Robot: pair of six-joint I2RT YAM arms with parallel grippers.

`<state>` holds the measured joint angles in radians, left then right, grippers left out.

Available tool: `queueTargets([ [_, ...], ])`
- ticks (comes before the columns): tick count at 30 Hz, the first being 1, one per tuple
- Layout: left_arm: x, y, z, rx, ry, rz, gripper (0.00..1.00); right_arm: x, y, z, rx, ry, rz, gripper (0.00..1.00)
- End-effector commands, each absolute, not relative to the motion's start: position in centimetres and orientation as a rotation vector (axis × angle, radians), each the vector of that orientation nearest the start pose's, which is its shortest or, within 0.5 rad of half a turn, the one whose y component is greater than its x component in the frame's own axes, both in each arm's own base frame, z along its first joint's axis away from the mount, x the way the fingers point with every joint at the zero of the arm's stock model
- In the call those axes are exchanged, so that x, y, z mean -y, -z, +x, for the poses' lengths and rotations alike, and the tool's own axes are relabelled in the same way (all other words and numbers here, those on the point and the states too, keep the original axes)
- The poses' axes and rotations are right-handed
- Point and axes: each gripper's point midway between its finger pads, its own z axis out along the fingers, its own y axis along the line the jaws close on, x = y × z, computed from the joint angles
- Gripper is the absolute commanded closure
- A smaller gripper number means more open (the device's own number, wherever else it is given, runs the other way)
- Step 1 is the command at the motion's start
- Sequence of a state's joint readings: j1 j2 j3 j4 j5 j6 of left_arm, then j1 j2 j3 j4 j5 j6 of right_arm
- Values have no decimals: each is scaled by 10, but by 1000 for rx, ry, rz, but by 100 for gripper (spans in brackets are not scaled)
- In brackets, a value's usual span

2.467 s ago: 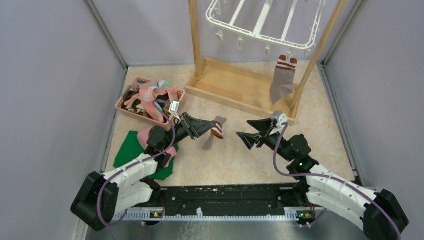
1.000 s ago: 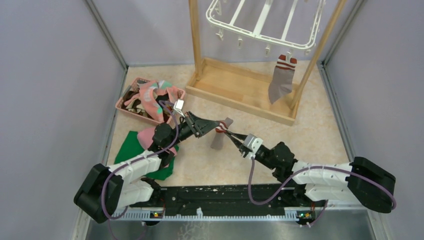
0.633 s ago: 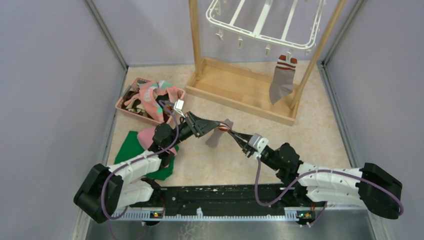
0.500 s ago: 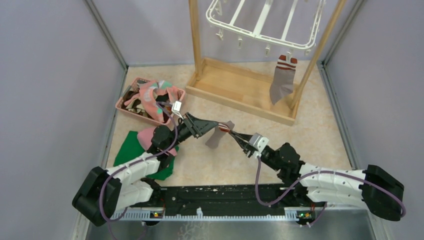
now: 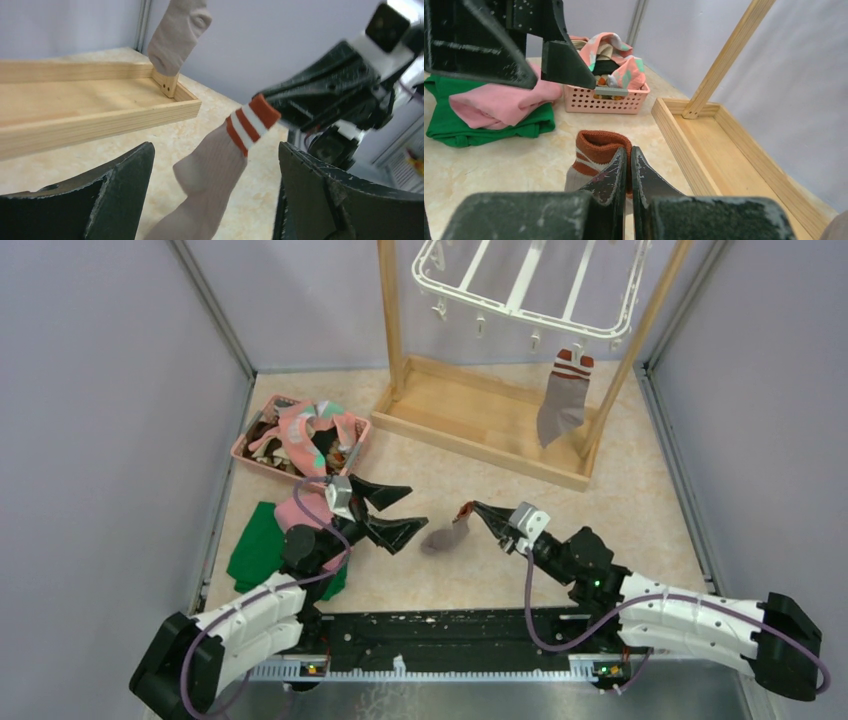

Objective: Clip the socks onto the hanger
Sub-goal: Pick up the sock from the bin.

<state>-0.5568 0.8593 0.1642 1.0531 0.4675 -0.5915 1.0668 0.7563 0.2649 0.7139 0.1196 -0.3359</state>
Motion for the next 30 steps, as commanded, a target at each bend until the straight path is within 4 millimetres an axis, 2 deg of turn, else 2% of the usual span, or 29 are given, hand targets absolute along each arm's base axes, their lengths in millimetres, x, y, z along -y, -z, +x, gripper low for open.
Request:
queueTargets([
  [1,237,-263,170,-949,1066,720,1,-260,-286,181,-1079,-562,-749,100],
  [5,250,-270,150,-767,1040,939,1,-257,-293,179,-1087,-570,-753,100],
  [8,262,-276,142,-692,1057,1033,1,-256,-296,179,-1091,-570,-744,100],
  [11,270,-278,141,-649,1032,1069,1,-255,-298,180,-1091,-568,-739,100],
  [15,282,-276,152,-684,990,1068,3,-256,-301,180,-1089,-573,-738,100],
  [18,292,-275,159,-702,959,1069,9,-256,-303,180,-1085,-582,-737,100],
  [26,315,-274,164,-745,984,1035,33,-255,-302,181,-1095,-613,-727,100],
  [30,320,-272,173,-780,974,997,40,-254,-302,181,-1093,-620,-725,100],
])
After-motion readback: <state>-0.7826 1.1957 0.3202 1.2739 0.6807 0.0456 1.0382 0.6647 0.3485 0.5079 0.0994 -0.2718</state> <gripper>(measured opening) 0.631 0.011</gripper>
